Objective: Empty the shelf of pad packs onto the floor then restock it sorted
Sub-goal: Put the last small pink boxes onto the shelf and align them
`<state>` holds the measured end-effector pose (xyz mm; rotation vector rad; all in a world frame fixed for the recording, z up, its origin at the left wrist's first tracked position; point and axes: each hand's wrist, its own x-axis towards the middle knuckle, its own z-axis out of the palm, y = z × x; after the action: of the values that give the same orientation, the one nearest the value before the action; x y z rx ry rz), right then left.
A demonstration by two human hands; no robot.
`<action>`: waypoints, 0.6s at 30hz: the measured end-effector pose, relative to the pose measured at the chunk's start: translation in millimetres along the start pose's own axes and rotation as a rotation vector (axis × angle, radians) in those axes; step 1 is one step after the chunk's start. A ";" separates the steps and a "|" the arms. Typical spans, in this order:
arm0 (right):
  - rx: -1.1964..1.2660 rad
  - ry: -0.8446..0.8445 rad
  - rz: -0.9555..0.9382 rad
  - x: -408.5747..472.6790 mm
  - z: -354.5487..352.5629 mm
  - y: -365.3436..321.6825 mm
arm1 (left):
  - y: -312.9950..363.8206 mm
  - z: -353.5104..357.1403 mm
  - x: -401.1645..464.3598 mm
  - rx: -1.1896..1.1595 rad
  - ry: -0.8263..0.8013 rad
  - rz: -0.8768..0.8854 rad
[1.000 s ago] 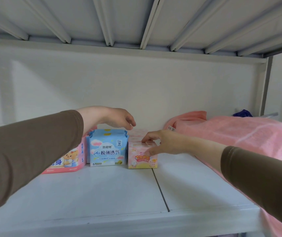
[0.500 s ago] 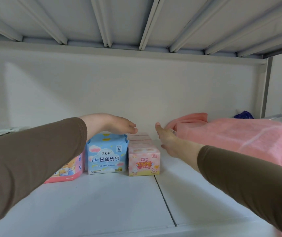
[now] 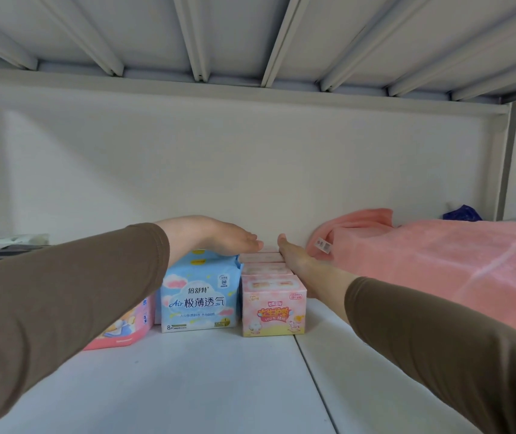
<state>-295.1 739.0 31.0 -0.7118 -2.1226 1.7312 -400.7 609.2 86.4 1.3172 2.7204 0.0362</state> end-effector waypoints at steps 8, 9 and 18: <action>-0.047 0.049 -0.043 -11.0 6.3 -5.9 | -2.1 -2.2 -2.2 -0.018 -0.001 0.002; -0.038 0.046 -0.044 -8.7 7.4 -4.7 | -2.6 -2.3 -3.3 -0.020 0.002 0.000; -0.043 0.030 -0.077 -12.0 7.3 -4.5 | -10.6 -0.4 -16.1 -0.069 0.014 -0.025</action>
<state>-289.9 725.8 34.7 -0.6543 -2.1436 1.6296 -399.0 590.1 87.6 1.2698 2.7204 0.1362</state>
